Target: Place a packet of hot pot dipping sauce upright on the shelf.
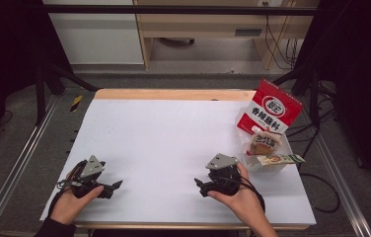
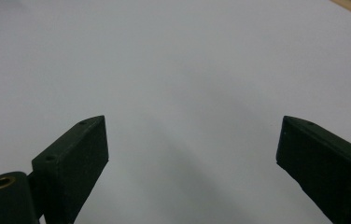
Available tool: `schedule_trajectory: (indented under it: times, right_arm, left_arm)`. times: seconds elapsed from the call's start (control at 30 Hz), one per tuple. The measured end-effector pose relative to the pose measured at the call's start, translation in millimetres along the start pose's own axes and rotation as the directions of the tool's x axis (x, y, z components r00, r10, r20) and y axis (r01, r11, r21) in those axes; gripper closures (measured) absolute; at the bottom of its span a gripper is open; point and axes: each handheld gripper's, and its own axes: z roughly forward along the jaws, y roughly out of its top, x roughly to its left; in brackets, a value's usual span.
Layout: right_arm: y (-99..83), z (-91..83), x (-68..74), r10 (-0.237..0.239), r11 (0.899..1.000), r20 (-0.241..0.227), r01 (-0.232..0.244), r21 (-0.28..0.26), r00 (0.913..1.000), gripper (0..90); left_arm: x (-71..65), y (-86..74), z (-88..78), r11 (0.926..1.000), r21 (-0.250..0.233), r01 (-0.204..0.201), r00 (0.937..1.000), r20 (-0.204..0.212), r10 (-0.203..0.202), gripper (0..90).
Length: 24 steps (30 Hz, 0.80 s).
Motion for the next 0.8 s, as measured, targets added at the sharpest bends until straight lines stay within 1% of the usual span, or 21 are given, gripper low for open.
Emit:
schedule_trajectory:
  times: [0.07, 0.13, 0.2, 0.23, 0.3, 0.33, 0.4, 0.6, 0.63, 0.8]
  right_arm:
    - [-1.1, 6.7, 0.7, 0.004, 1.0, -0.002, -0.004, 0.011, 1.0, 9.7]
    - [-1.2, 14.2, 1.5, 0.007, 1.0, -0.002, -0.007, 0.016, 1.0, 11.7]
    - [-0.7, 21.1, 1.5, 0.018, 1.0, -0.006, -0.018, 0.023, 0.9998, 11.7]
    - [0.4, 29.7, 1.7, 0.029, 0.999, -0.007, -0.029, 0.029, 0.9996, 11.1]
    - [1.0, 32.7, 2.0, 0.035, 0.999, -0.008, -0.035, 0.033, 0.9994, 10.7]
    - [2.1, 38.7, 2.9, 0.042, 0.998, -0.005, -0.042, 0.041, 0.9991, 10.1]
    - [3.3, 44.4, 4.5, 0.045, 0.998, 0.005, -0.045, 0.051, 0.999, 9.4]
    - [2.0, 53.6, 9.4, 0.059, 0.996, -0.006, -0.058, 0.063, 0.9983, 7.5]
    - [0.8, 54.5, 10.8, 0.063, 0.997, -0.004, -0.063, 0.055, 0.998, 7.4]
    - [-1.4, 54.8, 12.5, 0.06, 0.997, -0.002, -0.06, 0.05, 0.9982, 6.6]
  left_arm:
    - [-0.1, 0.0, 0.1, 1.0, 0.0, 0.0, 1.0, 0.0, 0.0, 7.2]
    - [0.0, 0.0, 0.2, 1.0, 0.002, -0.001, 1.0, 0.0, 0.001, 7.2]
    - [0.1, 0.0, 0.1, 1.0, 0.002, -0.001, 1.0, 0.001, 0.001, 7.2]
    - [0.0, 0.1, -0.3, 1.0, 0.0, -0.001, 1.0, 0.0, 0.001, 7.2]
    - [0.0, 0.1, -0.2, 1.0, 0.0, -0.001, 1.0, 0.0, 0.001, 7.2]
    - [0.0, 0.0, -0.1, 1.0, 0.0, -0.001, 1.0, 0.0, 0.001, 7.2]
    - [0.1, 0.0, 0.1, 1.0, 0.0, -0.003, 1.0, 0.001, 0.003, 7.2]
    - [-0.3, 0.3, 0.5, 1.0, 0.001, -0.006, 1.0, 0.003, 0.006, 7.1]
    - [-1.0, 0.4, 0.9, 1.0, 0.007, -0.006, 1.0, 0.003, 0.006, 7.0]
    - [-2.0, 0.7, 2.7, 0.9998, 0.013, -0.012, 0.9999, 0.006, 0.012, 7.0]
